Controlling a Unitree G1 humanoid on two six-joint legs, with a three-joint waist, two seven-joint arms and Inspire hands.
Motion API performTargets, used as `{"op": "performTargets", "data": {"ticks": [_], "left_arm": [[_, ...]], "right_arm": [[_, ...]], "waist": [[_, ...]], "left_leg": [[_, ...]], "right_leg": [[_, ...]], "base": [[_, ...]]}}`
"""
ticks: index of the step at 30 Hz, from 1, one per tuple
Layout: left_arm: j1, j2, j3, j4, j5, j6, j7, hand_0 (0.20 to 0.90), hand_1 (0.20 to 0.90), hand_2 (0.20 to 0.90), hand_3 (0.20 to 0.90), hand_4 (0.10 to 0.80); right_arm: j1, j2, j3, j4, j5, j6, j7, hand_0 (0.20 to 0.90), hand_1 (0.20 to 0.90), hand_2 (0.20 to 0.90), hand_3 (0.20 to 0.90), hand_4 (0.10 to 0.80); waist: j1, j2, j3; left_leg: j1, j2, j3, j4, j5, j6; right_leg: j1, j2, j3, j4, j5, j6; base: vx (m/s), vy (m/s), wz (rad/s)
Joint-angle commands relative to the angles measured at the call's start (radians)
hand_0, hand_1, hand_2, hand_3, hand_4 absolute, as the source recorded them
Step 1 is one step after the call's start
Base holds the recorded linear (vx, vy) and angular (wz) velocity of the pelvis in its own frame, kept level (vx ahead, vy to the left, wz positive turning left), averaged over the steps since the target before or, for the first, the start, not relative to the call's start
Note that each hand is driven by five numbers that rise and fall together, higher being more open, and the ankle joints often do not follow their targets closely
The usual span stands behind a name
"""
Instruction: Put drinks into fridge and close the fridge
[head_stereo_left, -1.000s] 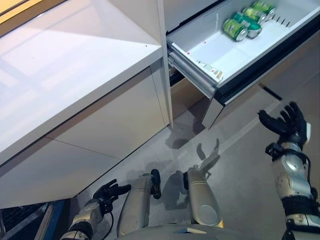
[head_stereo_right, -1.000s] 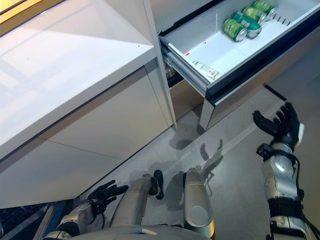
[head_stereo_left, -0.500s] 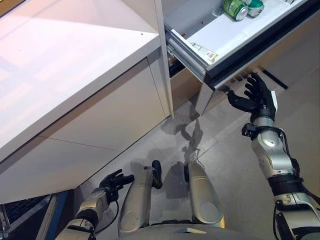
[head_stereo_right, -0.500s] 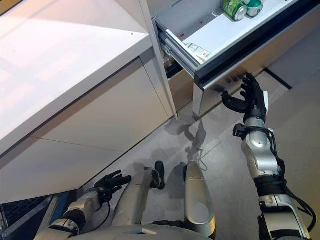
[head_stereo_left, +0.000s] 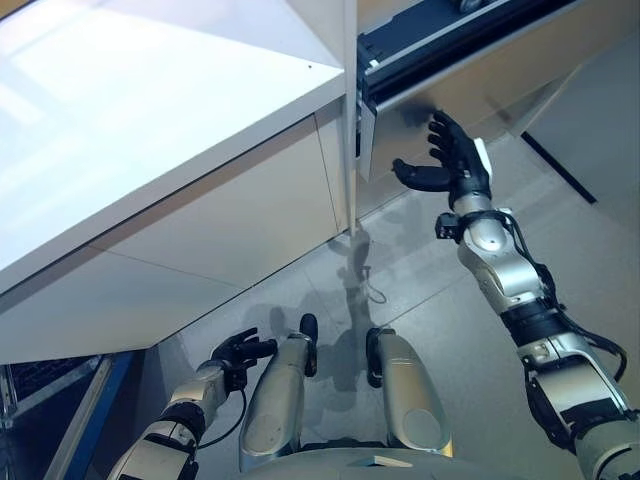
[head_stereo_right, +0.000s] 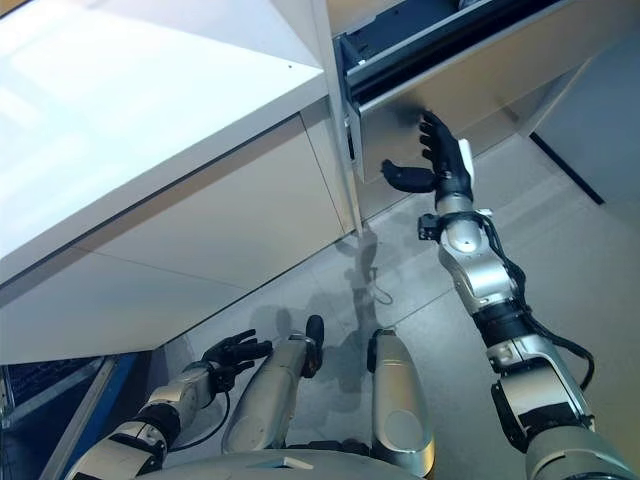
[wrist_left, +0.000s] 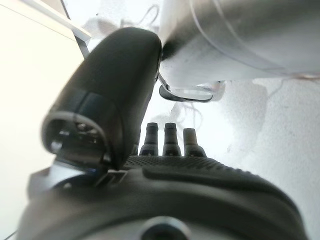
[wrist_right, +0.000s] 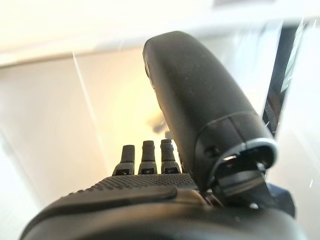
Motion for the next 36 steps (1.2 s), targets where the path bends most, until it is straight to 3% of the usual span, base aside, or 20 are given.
{"op": "performTargets", "data": {"ticks": [1,8,14,17,22,28,30,32,36], "left_arm": [[0.034,0.034,-0.062,-0.025,0.005,0.000,0.020,0.900,0.900,0.900,0.900,0.800],[0.043,0.038,-0.065,-0.009,-0.001,-0.017,-0.008,0.900,0.900,0.900,0.900,0.800],[0.087,0.033,-0.059,-0.013,-0.003,-0.033,-0.044,0.900,0.900,0.900,0.900,0.800],[0.120,0.026,-0.046,-0.014,-0.025,-0.031,-0.051,0.900,0.900,0.900,0.900,0.800],[0.231,0.006,0.015,-0.024,0.004,-0.022,-0.018,0.900,0.900,0.900,0.900,0.800],[0.268,0.018,0.091,0.036,-0.031,-0.061,-0.069,0.900,0.900,0.900,0.900,0.800],[0.271,0.021,0.105,0.048,-0.020,-0.068,-0.089,0.900,0.900,0.900,0.900,0.800],[0.257,0.024,0.102,0.102,-0.011,-0.104,-0.143,0.900,0.900,0.900,0.900,0.800],[0.237,0.013,0.107,0.175,0.021,-0.152,-0.155,0.900,0.900,0.900,0.900,0.800]], "right_arm": [[-0.264,0.114,0.083,-0.080,-0.020,-0.112,0.033,0.900,0.900,0.900,0.900,0.800],[-0.302,0.100,0.079,-0.044,-0.005,-0.124,-0.028,0.900,0.900,0.900,0.900,0.800],[-0.205,0.033,0.000,-0.031,0.019,-0.125,-0.068,0.900,0.900,0.900,0.900,0.800],[-0.072,0.006,-0.047,-0.031,0.058,-0.089,-0.019,0.900,0.900,0.900,0.900,0.800],[0.422,0.006,-0.203,0.008,0.022,-0.110,0.130,0.900,0.900,0.900,0.900,0.800],[0.624,0.084,-0.237,0.306,-0.044,-0.052,0.139,0.900,0.900,0.900,0.900,0.800],[0.645,0.104,-0.239,0.373,-0.021,-0.034,0.162,0.900,0.900,0.900,0.900,0.800],[0.671,0.140,-0.251,0.625,-0.088,-0.064,0.234,0.900,0.900,0.900,0.900,0.800],[0.691,0.189,-0.239,0.809,-0.137,0.012,0.312,0.900,0.900,0.900,0.900,0.800]], "waist": [[0.073,-0.045,-0.047],[0.096,-0.060,-0.060],[0.085,-0.080,-0.110],[0.064,-0.094,-0.152],[0.011,-0.116,-0.270],[-0.023,-0.125,-0.348],[-0.024,-0.125,-0.356],[-0.020,-0.117,-0.366],[-0.023,-0.113,-0.370]], "left_leg": [[0.053,-0.052,0.072,0.070,-0.146,0.121],[0.080,-0.054,0.063,0.044,-0.145,0.123],[0.153,-0.049,0.049,-0.044,-0.129,0.117],[0.213,-0.042,0.048,-0.135,-0.100,0.109],[0.336,-0.021,0.082,-0.329,-0.038,0.098],[0.421,0.005,0.129,-0.478,0.000,0.084],[0.430,0.009,0.133,-0.499,0.007,0.082],[0.444,0.022,0.144,-0.559,0.039,0.069],[0.439,0.026,0.145,-0.558,0.044,0.067]], "right_leg": [[0.072,0.020,0.043,-0.152,0.124,0.010],[0.112,0.019,0.038,-0.198,0.138,0.013],[0.186,0.013,0.035,-0.292,0.156,0.026],[0.238,0.011,0.038,-0.376,0.177,0.042],[0.337,0.020,0.046,-0.550,0.239,0.091],[0.388,0.033,0.050,-0.675,0.294,0.122],[0.395,0.037,0.051,-0.689,0.299,0.124],[0.412,0.047,0.037,-0.729,0.315,0.125],[0.409,0.051,0.040,-0.720,0.307,0.122]], "base": [[0.002,-0.005,0.07],[-0.007,-0.014,0.12],[0.003,0.039,0.06],[0.012,0.056,0.05],[0.002,0.059,-0.04],[-0.046,0.010,-0.22],[-0.069,-0.019,-0.22],[-0.110,-0.020,-0.08],[-0.070,-0.003,-0.07]]}}
